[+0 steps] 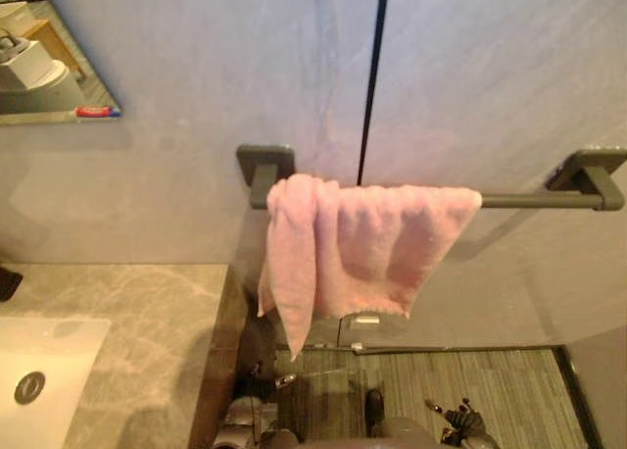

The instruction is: Organize washtable

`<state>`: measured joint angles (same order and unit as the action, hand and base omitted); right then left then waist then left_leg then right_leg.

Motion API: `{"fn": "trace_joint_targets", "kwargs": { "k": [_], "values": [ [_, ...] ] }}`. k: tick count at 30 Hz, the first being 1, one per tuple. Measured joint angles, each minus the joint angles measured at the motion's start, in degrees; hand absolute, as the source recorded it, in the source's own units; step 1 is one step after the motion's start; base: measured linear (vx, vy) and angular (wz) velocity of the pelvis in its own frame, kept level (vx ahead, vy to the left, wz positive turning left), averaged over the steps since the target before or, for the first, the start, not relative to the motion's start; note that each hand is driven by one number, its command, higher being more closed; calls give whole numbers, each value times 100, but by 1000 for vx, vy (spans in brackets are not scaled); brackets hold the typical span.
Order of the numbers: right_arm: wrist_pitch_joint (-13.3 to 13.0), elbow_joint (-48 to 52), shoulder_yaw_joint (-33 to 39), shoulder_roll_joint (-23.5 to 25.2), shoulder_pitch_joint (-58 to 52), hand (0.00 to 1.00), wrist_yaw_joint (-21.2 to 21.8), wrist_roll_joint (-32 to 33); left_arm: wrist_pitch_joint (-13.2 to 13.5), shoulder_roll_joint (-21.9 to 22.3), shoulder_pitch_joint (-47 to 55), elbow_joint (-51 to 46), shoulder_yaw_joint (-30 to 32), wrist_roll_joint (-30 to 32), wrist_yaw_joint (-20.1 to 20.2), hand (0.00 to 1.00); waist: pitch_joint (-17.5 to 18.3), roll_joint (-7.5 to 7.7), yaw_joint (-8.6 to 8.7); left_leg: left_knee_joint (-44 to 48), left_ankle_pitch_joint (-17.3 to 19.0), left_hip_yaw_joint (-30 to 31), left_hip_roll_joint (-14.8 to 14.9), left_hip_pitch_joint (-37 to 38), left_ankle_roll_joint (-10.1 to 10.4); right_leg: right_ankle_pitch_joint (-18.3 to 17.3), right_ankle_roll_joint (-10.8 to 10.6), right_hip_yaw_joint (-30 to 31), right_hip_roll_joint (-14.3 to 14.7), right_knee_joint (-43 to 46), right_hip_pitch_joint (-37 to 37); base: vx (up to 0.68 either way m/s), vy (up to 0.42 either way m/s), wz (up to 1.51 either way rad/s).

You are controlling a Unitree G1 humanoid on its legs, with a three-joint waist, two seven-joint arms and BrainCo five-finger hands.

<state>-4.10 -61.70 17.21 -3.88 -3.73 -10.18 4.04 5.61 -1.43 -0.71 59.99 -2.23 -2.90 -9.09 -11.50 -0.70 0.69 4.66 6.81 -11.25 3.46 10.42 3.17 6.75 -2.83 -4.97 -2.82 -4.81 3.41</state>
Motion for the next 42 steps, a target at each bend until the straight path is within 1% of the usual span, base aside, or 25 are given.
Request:
{"fn": "trace_joint_targets", "kwargs": {
  "k": [2,3,4,5,7,9,10,11,14,15,16,17,18,20,21,24,28,31,34,37,42],
  "values": [
    [-4,10,-4,1,-8,0,-15,2,5,0,4,-58,-19,-55,-13,0,-8,-7,13,-87,41,11,48,21,-28,59,2,-49,5,-101,41,-145,-9,12],
    [-18,13,-9,2,-17,0,-26,2,5,-1,37,-170,-64,-124,-51,0,-20,-7,11,-98,138,15,96,21,-31,83,0,-92,52,-108,43,-145,-5,11],
    [-18,13,-22,13,-23,0,-41,3,5,-8,73,-257,-82,-146,-82,0,-39,26,6,-80,140,10,111,19,-27,108,10,-92,64,-109,52,-182,-26,3],
    [-37,35,-56,25,-60,0,-94,1,3,-46,197,-584,-209,-193,-111,0,-61,73,-29,-43,189,-15,137,9,39,139,46,-88,73,-110,62,-141,-40,-5],
    [-51,140,-180,25,-165,0,-110,1,16,-73,385,-1078,-378,-295,-108,0,-54,97,-55,-37,203,-35,159,9,50,152,62,-78,93,-111,55,-113,-40,-8],
    [-85,300,-278,1,-266,0,-112,-1,31,-50,582,-1728,-498,-342,-104,0,-74,60,-51,-37,209,-61,178,-3,66,151,62,-49,113,-111,23,-87,-39,-11],
    [-106,340,-322,-10,-299,0,-113,-1,58,-22,748,-2260,-511,-370,-102,0,-81,35,-30,-38,255,-81,203,-20,142,149,62,-16,134,-110,-14,-49,-35,-12],
    [-113,430,-402,-22,-326,0,-117,-1,116,12,904,-2773,-509,-370,-105,0,-74,10,-12,-38,261,-93,235,-72,150,149,63,17,169,-108,-69,-36,-37,-10],
    [-133,472,-442,-61,-439,0,-140,-5,234,87,1038,-3504,-510,-368,-115,0,-96,-50,4,-36,264,13,281,-96,163,146,67,-41,221,-94,-79,3,-36,6],
    [-141,490,-483,-85,-520,0,-180,-5,256,145,1140,-3891,-509,-367,-130,0,-90,-64,3,-24,260,32,336,-111,170,130,91,-133,255,-88,-62,31,-27,17],
    [-158,493,-486,-91,-537,0,-207,-7,264,165,1190,-4045,-509,-366,-136,0,-77,-86,2,-17,254,36,356,-114,180,123,102,-149,272,-87,-53,50,-18,17],
    [-176,513,-486,-93,-574,0,-218,-7,314,198,1256,-4235,-508,-360,-155,0,-58,-117,-2,-14,254,75,374,-115,180,111,120,-194,289,-87,-37,60,-4,20],
    [-194,530,-486,-95,-601,0,-222,-7,381,243,1334,-4443,-513,-351,-221,0,-59,-116,4,-14,253,150,387,-116,180,89,149,-276,299,-86,-1,75,16,27],
    [-207,590,-496,-97,-665,0,-228,-7,399,275,1394,-4682,-516,-303,-269,0,-32,-159,-18,-13,235,184,400,-101,205,59,188,-344,319,-85,57,67,35,25],
    [-227,674,-535,-104,-686,0,-233,-13,440,281,1470,-4844,-508,-256,-360,0,-26,-170,-23,-12,209,181,451,-90,239,46,202,-383,328,-85,86,56,31,14],
    [-236,696,-618,-105,-704,0,-239,-12,505,281,1634,-5175,-500,-106,-506,0,-6,-169,-38,-13,159,182,456,-52,256,15,195,-439,338,-84,152,79,58,10],
    [-237,698,-660,-105,-737,0,-239,-10,598,299,1699,-5390,-498,-80,-612,0,2,-173,-161,-24,143,190,457,-52,254,21,209,-505,314,-83,171,70,56,7],
    [-236,700,-738,-114,-736,0,-241,-9,599,299,1730,-5401,-495,-77,-634,0,3,-172,-164,-70,140,269,451,14,252,-14,180,-600,289,-83,272,54,47,17],
    [-237,890,-845,-110,-738,0,-241,-6,599,290,1829,-5695,-497,-74,-732,0,42,-141,-167,-89,140,284,440,39,252,-40,155,-646,270,-85,312,33,44,10],
    [-253,925,-900,-115,-728,0,-242,-4,625,269,1827,-5857,-511,-79,-737,0,67,-131,-167,-106,135,333,435,38,244,-48,157,-744,262,-87,327,5,22,8],
    [-255,910,-941,-133,-725,0,-246,-6,691,164,1727,-5904,-784,-92,-726,0,142,-135,-161,-239,52,415,409,50,243,-63,166,-836,264,-95,322,-4,10,10]
  ]
}}
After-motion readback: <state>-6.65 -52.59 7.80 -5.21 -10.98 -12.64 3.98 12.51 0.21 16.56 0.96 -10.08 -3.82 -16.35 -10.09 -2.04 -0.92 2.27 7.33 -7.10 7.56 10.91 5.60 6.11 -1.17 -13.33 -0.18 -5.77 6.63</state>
